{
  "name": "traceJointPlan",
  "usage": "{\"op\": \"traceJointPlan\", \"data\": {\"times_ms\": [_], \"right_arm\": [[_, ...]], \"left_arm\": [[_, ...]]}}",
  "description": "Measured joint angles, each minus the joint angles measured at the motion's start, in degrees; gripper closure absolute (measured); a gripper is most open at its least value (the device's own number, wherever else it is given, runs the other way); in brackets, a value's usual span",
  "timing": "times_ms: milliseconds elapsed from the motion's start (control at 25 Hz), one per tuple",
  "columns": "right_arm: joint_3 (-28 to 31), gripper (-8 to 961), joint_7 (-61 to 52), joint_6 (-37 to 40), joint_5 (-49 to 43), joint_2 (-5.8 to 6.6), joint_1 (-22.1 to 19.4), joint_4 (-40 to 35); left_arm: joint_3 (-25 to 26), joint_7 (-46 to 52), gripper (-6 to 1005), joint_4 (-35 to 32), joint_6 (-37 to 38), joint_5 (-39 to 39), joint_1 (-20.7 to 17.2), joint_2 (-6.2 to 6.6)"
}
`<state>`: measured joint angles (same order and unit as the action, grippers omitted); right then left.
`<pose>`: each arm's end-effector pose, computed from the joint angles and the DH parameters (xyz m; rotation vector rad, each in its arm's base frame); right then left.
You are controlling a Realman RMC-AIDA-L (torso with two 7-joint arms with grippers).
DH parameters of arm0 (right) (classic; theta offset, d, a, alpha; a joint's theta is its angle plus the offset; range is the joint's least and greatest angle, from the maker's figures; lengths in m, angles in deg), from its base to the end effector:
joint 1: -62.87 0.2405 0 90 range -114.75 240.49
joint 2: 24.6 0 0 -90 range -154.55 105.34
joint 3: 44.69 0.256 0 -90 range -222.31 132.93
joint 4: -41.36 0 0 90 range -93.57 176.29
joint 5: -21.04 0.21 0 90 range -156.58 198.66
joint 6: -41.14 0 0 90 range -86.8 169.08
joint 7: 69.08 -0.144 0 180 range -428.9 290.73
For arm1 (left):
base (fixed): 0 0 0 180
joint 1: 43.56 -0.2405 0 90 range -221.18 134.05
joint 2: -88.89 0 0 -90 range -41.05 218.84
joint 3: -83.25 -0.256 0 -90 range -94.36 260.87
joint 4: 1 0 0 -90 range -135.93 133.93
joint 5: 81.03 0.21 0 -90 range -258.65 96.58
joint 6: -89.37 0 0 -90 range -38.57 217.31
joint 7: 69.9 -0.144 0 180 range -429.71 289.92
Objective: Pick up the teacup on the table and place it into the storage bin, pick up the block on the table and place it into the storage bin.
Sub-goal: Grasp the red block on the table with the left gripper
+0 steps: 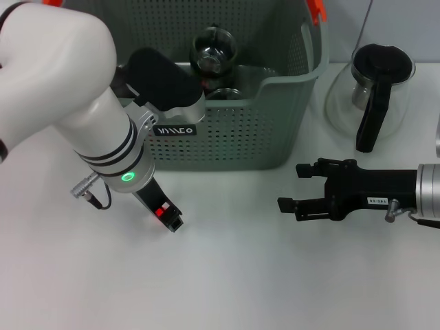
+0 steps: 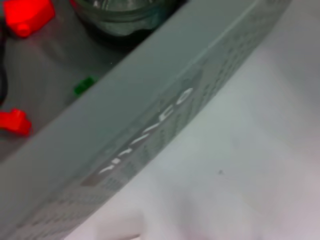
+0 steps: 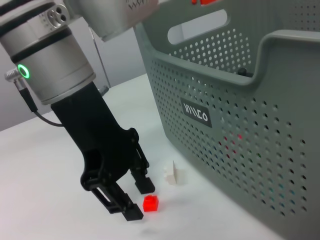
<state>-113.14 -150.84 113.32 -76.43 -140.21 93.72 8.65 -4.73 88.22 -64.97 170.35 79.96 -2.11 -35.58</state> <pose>0.2570 0.3441 -0.0402 -2.7808 0.6454 0.5012 -0.1782 0.3596 -0.0643 -2.4666 -0.9462 0.7213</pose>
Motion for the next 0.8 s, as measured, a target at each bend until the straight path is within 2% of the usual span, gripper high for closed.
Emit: {"op": "traceJointPlan", "data": {"times_ms": [360,800], "right_arm": [[-0.2,9,0.0,-0.2,0.0,0.12,0.2,0.0],[0.0,8,0.0,-0.3,0.0,0.21,0.3,0.1]], "left_arm": [[0.4,0.5,431,2.9,-2.1,0.4,1.0,0.11],[0.4,0.5,430,5.9,-3.5,0.4,2.6,0.11]]}}
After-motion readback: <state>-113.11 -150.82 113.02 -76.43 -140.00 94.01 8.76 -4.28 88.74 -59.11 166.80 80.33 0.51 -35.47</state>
